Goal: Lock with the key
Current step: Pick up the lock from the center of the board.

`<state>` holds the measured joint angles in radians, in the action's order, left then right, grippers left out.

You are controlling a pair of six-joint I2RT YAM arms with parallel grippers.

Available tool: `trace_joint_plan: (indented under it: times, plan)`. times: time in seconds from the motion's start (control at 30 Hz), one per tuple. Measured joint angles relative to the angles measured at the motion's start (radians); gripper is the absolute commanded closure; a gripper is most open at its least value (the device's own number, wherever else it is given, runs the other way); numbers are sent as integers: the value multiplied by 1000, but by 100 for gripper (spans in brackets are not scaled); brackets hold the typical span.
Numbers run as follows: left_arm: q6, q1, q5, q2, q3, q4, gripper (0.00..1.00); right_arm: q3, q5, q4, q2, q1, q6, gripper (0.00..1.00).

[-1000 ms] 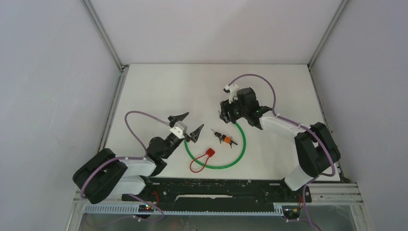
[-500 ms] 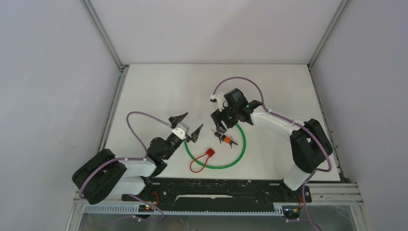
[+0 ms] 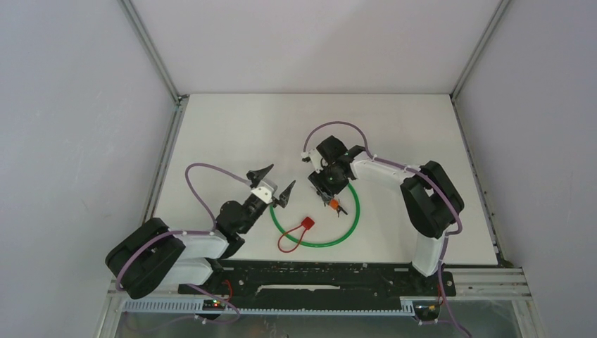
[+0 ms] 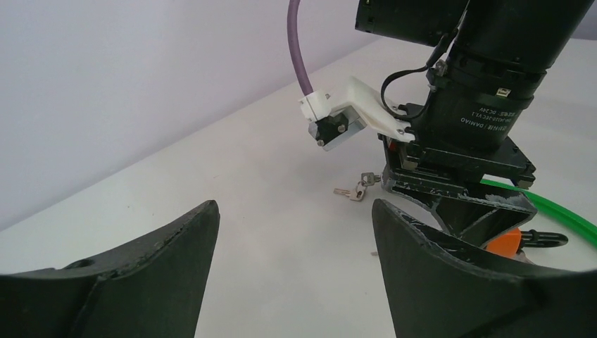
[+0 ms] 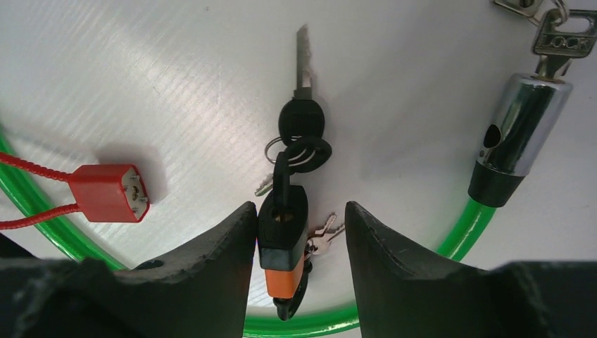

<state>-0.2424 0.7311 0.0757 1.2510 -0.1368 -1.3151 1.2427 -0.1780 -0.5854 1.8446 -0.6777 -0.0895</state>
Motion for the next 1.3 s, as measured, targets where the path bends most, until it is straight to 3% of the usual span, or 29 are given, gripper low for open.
trace_joint_plan:
  times: [0.13,0.23,0.47,0.7,0.93,1.1,1.23,1.3]
  plan:
    - [-6,3,14,0,-2,26,18,24,19,-23,31,-18,-13,55]
    - [-9,5,26,0,-2,41,18,35,27,-35,55,-34,-23,70]
    - [-13,6,38,0,-2,49,20,43,27,-46,67,-43,-34,97]
    - [-48,23,141,-2,-2,58,25,27,8,2,59,-43,-32,100]
    - [-102,55,327,-4,-2,42,26,-29,-23,167,26,-106,-37,91]
    - [-129,61,394,-8,-1,39,26,-44,-1,273,26,-185,-33,54]
    - [-135,63,411,-8,-2,35,26,-55,27,309,25,-187,-39,42]
    - [-136,63,417,-8,-2,30,26,-63,36,311,25,-181,-43,42]
